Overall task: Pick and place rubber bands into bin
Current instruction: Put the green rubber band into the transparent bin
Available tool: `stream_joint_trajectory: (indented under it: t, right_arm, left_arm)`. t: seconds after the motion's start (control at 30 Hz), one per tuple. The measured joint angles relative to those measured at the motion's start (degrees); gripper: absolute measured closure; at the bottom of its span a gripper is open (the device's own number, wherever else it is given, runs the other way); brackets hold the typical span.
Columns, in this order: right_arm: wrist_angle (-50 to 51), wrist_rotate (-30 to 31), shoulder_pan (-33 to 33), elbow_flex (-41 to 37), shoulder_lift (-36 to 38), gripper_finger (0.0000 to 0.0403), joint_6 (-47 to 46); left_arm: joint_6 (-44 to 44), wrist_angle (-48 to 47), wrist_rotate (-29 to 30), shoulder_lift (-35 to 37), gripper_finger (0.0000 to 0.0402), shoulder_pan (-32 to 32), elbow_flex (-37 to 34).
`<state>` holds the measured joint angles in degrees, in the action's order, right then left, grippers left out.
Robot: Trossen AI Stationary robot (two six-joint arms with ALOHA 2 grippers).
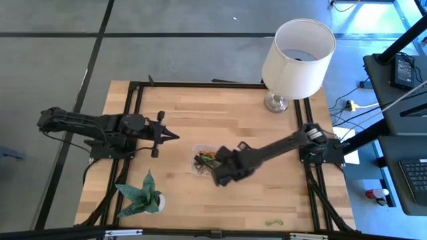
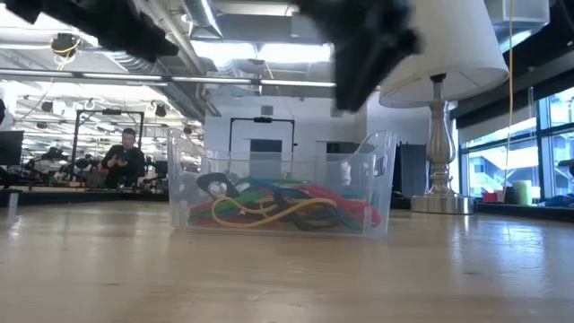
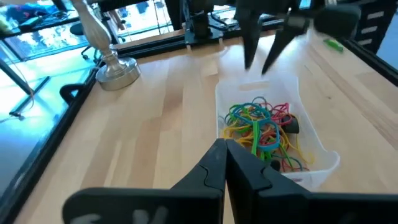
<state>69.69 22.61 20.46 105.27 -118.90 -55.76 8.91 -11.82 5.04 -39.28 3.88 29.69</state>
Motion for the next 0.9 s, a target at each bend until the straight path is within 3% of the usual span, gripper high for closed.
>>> stream_joint_trajectory:
  t: [0.3, 0.47, 0.73, 0.9]
  right_arm:
    - [0.50, 1.35, 10.03, -13.24, 12.93, 0.0281, -16.42]
    - [0.77, 1.31, 15.40, -19.52, 19.49, 0.0281, -26.23]
    - [1.05, 1.31, 19.91, -25.33, 24.54, 0.0281, -32.69]
    - [1.05, 1.31, 20.14, -26.69, 24.99, 0.0281, -34.03]
  left_arm:
    - [-5.19, 14.60, 2.66, 8.71, 0.0400, -0.34, -15.01]
    - [-5.25, 21.35, 1.24, 14.38, 0.0400, -2.50, -20.89]
    - [-6.72, 19.78, 0.07, 25.94, 0.0400, -4.87, -24.49]
    - [-9.67, 11.25, 0.85, 32.87, 0.0400, -5.03, -25.82]
